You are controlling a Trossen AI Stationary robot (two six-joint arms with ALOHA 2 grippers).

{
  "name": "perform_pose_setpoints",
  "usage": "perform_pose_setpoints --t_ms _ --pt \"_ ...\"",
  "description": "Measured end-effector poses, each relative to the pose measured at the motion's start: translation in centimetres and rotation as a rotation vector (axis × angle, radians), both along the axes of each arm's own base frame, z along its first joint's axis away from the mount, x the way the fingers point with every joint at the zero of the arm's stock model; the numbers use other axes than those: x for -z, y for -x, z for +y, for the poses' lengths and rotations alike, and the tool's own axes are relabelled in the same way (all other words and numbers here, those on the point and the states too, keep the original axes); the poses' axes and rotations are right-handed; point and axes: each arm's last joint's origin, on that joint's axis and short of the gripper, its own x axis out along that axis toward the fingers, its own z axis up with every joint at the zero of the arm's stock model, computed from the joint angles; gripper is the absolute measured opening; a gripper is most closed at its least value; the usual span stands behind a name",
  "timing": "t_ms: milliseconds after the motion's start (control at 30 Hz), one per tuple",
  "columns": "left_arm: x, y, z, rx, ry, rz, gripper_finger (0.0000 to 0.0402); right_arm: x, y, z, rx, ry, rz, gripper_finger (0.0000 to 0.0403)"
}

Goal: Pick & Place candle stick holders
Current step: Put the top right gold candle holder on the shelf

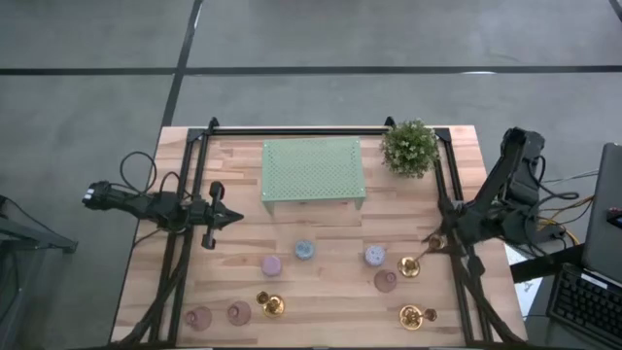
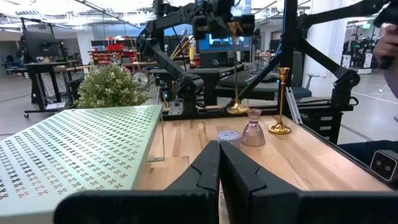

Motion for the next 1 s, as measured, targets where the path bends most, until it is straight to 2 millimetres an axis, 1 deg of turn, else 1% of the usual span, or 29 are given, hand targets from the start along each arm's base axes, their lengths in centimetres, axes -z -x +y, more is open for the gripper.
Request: perform_pose_setpoints --t_ms 100,300,433,533,700,833,1000 --pt "0.0 0.0 0.0 -0.001 0.000 0.000 0.0014 -1.2 0.1 -0.7 0.135 0.014 -0.056 0.0111" --pt "0.0 0.0 0.0 0.000 0.000 0.000 0.0014 -3.3 0.2 -2.0 0.385 0.020 -0.159 0.0095" --pt "0.0 0.0 0.0 0.000 0.000 0.000 0.0014 -4.9 0.3 -2.9 0.464 -0.022 -0.187 0.0100" --pt "0.0 0.0 0.0 0.000 0.000 0.000 0.0014 -5.7 -0.1 -3.1 0.511 -0.024 -0.194 0.0102" --pt "0.0 0.0 0.0 0.000 0.000 0.000 0.0014 -6.4 -1.4 -3.2 0.589 0.015 -0.185 0.0098" --pt "0.0 0.0 0.0 0.000 0.000 0.000 0.0014 -6.7 -2.9 -3.5 0.691 0.066 -0.171 0.0100" --pt "0.0 0.0 0.0 0.000 0.000 0.000 0.0014 -7.3 -4.9 -4.4 0.720 0.085 -0.138 0.0100"
